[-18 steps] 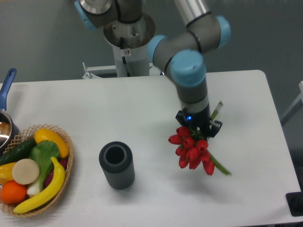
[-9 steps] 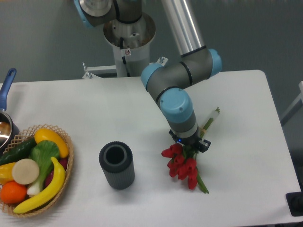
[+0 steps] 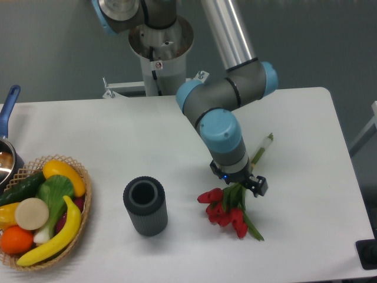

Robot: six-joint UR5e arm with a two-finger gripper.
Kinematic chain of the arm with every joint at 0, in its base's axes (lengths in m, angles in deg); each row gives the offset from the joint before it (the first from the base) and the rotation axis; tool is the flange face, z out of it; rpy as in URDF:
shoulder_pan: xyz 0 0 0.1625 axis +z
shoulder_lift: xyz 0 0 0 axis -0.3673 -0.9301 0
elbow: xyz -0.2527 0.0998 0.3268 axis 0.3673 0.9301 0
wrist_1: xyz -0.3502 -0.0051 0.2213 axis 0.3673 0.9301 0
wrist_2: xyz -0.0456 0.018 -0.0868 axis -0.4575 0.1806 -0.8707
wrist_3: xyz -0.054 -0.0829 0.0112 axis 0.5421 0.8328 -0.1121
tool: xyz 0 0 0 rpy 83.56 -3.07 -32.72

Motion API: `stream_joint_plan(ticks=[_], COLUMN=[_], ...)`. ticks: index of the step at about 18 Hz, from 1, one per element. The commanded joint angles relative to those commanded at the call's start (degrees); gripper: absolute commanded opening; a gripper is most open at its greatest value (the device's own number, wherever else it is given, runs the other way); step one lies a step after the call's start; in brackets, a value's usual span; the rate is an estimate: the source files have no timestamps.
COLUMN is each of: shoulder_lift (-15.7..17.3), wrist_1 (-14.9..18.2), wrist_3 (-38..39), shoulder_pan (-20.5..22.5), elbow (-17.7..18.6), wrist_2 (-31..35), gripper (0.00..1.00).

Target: Place the flowers on the table

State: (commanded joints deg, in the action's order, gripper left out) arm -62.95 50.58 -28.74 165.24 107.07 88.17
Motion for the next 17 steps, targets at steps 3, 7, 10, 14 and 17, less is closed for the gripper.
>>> stream_joint_plan(ticks=[3, 7, 10, 14, 17], shoulder_lift=[2.46, 7.38, 11.34, 14.51, 16.44], wrist_1=[0.7, 7.35, 15.1, 20.12, 21.88], wrist_3=[-0.53, -4.38, -13.24, -24.58, -32.15], shoulder_pan=[2.89, 7.12, 11.24, 16.17, 19.42], elbow=[-0.45, -1.24, -1.24, -0.45, 1.13], wrist_2=[-3.85, -9.67, -12.64, -15.99, -18.28], gripper=[1.0, 1.0, 1.0, 1.0, 1.0])
